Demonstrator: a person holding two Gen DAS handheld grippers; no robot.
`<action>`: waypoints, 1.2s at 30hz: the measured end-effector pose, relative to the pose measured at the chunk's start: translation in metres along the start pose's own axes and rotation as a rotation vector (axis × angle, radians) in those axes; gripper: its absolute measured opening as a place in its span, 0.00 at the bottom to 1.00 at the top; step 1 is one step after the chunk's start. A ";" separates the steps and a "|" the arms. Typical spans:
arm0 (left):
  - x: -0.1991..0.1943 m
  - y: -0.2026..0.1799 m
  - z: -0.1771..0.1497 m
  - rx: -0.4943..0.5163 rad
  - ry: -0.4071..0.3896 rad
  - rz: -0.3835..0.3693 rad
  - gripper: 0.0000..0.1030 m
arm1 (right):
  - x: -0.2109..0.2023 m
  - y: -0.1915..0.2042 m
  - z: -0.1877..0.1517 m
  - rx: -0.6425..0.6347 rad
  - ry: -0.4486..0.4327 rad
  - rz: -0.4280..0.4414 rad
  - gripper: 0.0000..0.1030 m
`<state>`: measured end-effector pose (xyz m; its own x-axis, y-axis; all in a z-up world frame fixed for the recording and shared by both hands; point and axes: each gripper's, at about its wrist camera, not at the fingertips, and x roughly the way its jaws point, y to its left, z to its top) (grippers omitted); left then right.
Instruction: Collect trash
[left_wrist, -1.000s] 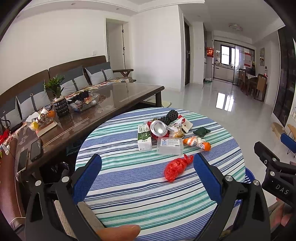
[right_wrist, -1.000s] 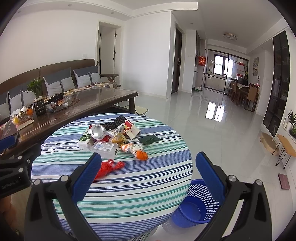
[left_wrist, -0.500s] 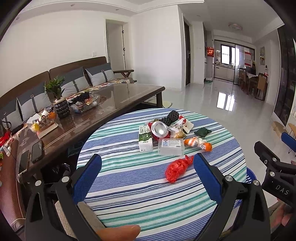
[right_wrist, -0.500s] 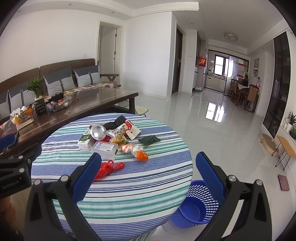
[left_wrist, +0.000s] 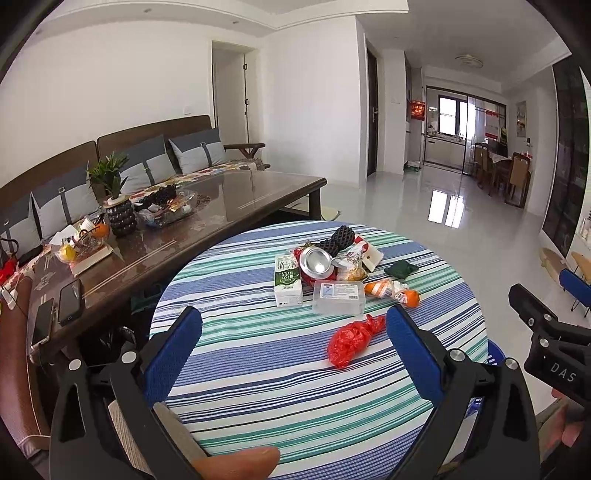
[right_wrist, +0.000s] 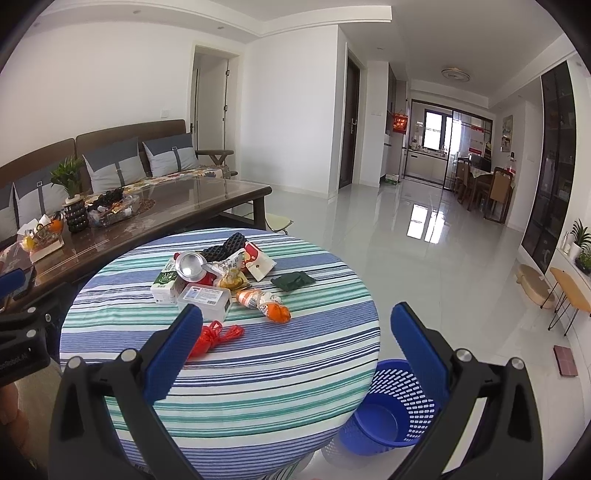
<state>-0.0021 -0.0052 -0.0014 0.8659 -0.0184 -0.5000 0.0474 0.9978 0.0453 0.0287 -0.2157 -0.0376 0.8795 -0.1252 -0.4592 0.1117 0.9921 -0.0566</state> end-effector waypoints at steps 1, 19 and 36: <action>-0.001 -0.001 0.000 0.005 -0.007 -0.004 0.95 | 0.000 0.000 0.000 0.001 -0.002 0.000 0.96; -0.001 -0.003 -0.001 0.005 0.012 -0.019 0.95 | 0.000 -0.005 -0.001 0.021 -0.013 -0.003 0.96; -0.003 0.002 -0.003 -0.008 0.007 -0.010 0.95 | -0.006 -0.008 0.000 0.025 -0.032 0.000 0.96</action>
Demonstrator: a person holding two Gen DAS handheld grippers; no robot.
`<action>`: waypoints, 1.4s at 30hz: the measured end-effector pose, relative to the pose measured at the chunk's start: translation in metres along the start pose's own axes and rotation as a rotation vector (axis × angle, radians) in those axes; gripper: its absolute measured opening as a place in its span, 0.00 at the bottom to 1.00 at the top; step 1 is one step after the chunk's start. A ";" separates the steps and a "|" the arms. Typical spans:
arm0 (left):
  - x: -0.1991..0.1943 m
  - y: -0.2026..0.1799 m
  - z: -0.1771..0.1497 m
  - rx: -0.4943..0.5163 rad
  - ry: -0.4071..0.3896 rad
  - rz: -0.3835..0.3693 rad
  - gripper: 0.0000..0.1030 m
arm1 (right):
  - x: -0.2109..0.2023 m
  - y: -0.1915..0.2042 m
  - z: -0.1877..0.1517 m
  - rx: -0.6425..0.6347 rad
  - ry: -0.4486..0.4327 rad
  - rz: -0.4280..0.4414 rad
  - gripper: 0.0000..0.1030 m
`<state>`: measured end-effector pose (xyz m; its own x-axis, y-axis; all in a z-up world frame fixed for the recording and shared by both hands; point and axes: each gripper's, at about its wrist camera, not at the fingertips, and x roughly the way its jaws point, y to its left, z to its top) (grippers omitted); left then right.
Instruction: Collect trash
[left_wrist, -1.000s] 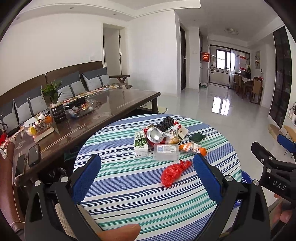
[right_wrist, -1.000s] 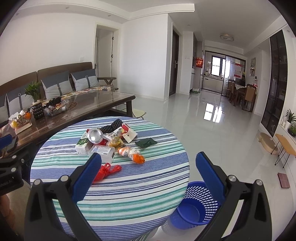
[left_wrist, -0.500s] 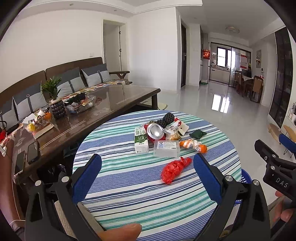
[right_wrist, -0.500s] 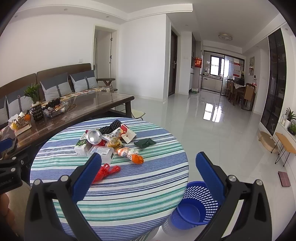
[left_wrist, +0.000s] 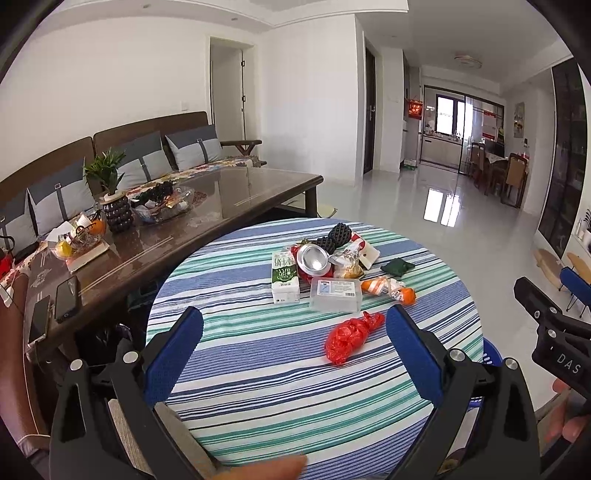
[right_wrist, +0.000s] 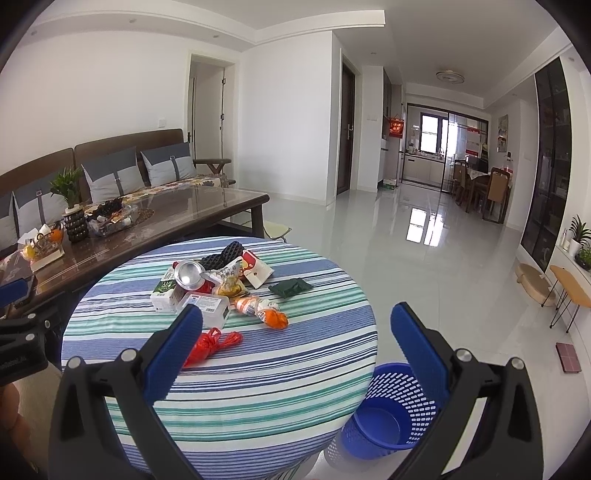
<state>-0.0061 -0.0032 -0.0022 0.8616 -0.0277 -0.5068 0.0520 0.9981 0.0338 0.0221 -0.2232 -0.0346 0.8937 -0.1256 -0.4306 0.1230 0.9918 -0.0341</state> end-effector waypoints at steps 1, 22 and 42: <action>-0.001 0.000 0.000 0.002 -0.005 0.006 0.95 | -0.001 -0.001 0.001 0.003 -0.002 -0.001 0.96; 0.005 -0.005 -0.002 0.040 -0.027 -0.051 0.95 | -0.009 -0.012 0.000 0.033 -0.061 -0.006 0.96; 0.041 -0.010 -0.013 0.204 0.095 -0.344 0.95 | -0.044 -0.014 0.009 0.005 -0.132 -0.030 0.95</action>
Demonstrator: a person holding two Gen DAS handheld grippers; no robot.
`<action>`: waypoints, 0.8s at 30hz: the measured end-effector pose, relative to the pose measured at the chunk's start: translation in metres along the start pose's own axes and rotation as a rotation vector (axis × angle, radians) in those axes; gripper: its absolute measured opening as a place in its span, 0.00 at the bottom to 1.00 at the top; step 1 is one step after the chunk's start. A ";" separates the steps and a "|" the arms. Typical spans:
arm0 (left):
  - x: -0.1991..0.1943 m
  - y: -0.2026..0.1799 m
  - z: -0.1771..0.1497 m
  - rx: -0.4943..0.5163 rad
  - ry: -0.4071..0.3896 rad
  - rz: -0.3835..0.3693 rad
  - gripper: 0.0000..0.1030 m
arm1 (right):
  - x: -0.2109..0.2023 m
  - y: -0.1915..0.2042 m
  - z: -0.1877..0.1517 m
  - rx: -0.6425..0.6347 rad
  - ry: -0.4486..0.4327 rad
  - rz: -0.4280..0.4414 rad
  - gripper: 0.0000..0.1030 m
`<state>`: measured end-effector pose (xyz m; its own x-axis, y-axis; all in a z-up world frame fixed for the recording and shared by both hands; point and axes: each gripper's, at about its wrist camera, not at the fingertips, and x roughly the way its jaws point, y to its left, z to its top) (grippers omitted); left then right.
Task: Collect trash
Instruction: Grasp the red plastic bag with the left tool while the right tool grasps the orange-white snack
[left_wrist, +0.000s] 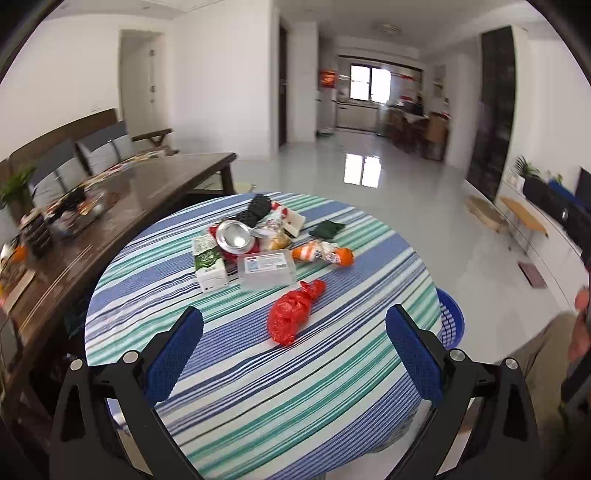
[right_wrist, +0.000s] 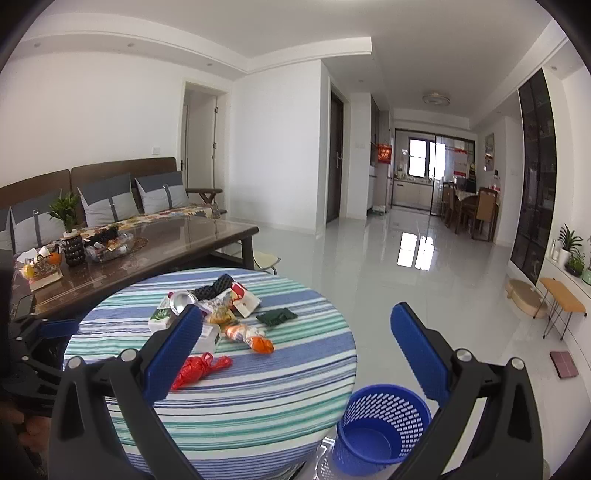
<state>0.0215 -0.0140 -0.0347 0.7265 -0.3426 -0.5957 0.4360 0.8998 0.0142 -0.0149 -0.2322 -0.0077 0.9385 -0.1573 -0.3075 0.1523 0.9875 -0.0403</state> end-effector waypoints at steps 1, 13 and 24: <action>0.002 0.002 0.000 0.009 0.001 -0.009 0.95 | 0.001 -0.002 0.001 0.001 -0.009 0.012 0.95; 0.086 0.011 -0.013 0.039 0.165 -0.136 0.95 | 0.093 -0.026 -0.036 0.032 0.156 0.291 0.96; 0.175 0.018 -0.013 0.154 0.289 -0.166 0.93 | 0.268 0.013 -0.057 -0.224 0.590 0.585 0.95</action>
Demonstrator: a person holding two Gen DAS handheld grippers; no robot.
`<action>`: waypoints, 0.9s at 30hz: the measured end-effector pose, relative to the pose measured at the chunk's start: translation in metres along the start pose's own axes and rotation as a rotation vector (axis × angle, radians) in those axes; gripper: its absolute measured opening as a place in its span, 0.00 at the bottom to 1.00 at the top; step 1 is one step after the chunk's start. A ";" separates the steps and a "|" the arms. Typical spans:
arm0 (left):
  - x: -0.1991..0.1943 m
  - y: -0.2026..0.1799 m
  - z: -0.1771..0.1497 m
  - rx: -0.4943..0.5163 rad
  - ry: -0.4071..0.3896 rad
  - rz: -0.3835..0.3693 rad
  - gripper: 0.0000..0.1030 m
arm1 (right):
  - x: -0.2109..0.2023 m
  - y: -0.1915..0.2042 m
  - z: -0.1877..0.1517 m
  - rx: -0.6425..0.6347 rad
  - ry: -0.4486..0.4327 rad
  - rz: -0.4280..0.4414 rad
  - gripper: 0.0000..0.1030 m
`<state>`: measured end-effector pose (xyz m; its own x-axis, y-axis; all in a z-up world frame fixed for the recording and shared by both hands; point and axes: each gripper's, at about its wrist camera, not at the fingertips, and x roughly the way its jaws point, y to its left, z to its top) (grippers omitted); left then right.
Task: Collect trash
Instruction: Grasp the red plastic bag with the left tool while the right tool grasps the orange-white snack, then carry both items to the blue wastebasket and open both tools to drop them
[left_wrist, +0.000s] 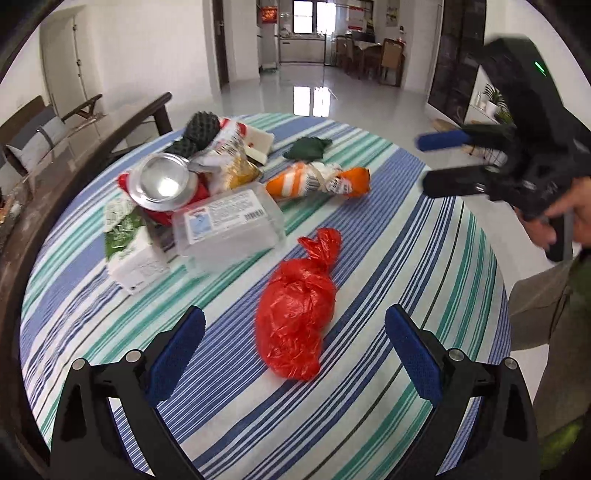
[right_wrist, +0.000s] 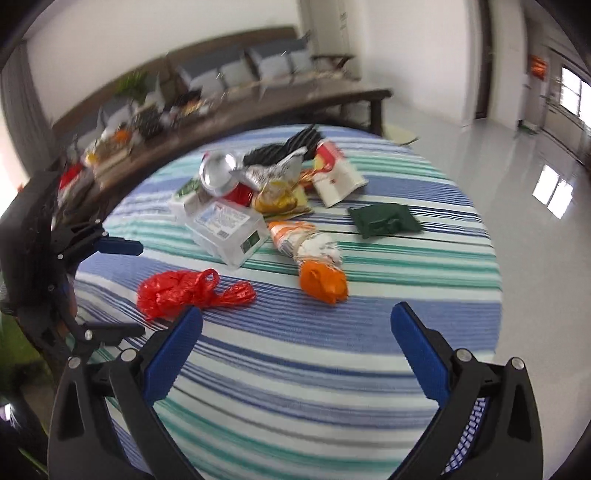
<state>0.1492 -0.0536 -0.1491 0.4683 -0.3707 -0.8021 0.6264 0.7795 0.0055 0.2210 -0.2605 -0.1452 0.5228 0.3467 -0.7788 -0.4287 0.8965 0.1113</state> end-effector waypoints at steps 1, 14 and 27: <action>0.005 0.000 0.000 0.006 0.009 0.005 0.88 | 0.010 0.001 0.006 -0.033 0.029 -0.005 0.95; 0.022 0.004 0.000 -0.019 0.028 0.005 0.41 | 0.094 -0.021 0.042 -0.066 0.201 -0.019 0.51; -0.010 0.012 -0.032 -0.313 0.029 0.121 0.48 | 0.008 -0.002 -0.055 0.186 0.229 -0.126 0.53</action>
<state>0.1324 -0.0239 -0.1607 0.5068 -0.2545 -0.8236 0.3432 0.9360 -0.0781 0.1855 -0.2746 -0.1850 0.3751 0.1772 -0.9099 -0.2181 0.9709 0.0992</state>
